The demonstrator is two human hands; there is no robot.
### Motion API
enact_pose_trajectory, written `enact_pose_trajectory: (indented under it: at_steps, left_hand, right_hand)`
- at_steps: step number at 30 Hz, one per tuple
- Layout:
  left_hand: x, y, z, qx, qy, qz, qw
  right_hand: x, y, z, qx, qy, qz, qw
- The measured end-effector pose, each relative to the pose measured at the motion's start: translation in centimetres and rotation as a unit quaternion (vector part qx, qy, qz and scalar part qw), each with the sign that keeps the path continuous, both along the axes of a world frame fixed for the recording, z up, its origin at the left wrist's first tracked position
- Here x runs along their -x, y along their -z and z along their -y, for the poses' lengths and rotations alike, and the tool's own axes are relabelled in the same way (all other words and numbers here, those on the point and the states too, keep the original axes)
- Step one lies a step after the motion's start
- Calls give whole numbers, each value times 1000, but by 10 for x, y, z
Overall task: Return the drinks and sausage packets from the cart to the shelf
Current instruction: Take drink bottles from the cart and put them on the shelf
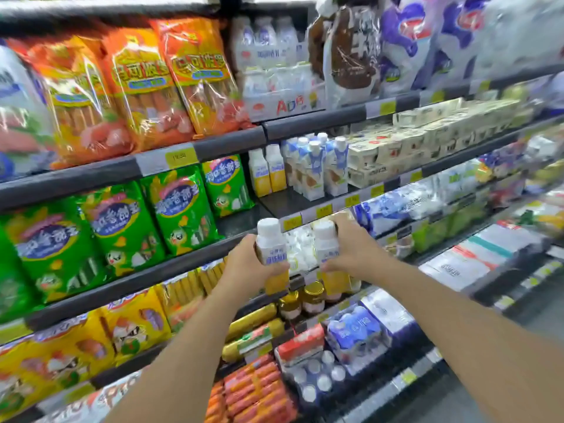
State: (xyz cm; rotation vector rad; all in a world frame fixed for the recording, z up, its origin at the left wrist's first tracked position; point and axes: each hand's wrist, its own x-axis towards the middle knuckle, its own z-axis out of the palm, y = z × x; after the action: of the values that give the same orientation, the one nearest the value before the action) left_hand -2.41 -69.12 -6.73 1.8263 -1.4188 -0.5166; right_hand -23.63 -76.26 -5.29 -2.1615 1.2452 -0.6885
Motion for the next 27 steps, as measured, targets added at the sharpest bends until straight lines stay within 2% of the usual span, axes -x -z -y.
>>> enact_pose_trajectory:
  at_steps: [9, 15, 27]
  left_hand:
    - [-32, -46, 82, 67, -12, 12, 998]
    - [-60, -47, 123, 61, -15, -13, 998]
    - [-75, -36, 158, 59, -33, 4, 998]
  right_hand:
    - [-43, -53, 70, 56, 20, 7, 998]
    - [-85, -69, 111, 76, 35, 3, 996]
    - [-139, -70, 167, 62, 52, -54, 995]
